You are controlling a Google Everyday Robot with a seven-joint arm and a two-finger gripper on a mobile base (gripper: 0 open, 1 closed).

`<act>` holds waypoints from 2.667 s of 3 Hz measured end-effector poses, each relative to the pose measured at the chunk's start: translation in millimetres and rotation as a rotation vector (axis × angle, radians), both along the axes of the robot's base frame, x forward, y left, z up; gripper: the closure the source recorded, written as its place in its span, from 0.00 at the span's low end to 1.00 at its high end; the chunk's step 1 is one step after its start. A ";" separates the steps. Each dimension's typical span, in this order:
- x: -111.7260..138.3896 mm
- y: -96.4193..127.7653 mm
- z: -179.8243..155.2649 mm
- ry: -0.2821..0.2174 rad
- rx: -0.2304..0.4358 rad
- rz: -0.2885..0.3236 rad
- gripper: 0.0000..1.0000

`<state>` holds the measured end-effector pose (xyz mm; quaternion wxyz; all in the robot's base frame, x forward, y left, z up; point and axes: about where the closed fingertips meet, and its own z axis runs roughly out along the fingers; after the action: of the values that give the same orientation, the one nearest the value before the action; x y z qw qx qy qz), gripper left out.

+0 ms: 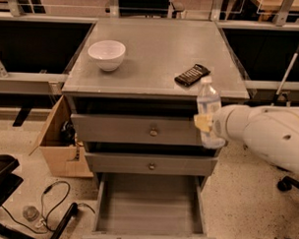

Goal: Pick blue plastic bottle from bottom drawer and place on counter

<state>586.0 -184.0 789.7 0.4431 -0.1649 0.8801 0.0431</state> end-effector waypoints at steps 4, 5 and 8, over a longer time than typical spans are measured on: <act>103.9 34.2 129.8 -0.308 -0.011 0.131 1.00; 179.9 79.4 138.2 -0.418 0.004 0.254 1.00; 249.5 128.2 112.4 -0.486 0.107 0.381 1.00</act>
Offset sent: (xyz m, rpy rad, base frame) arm 0.0209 -0.0066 0.0473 0.0508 -0.1032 -0.0110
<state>835.5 -55.8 902.1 0.6326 -0.3088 0.6982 0.1308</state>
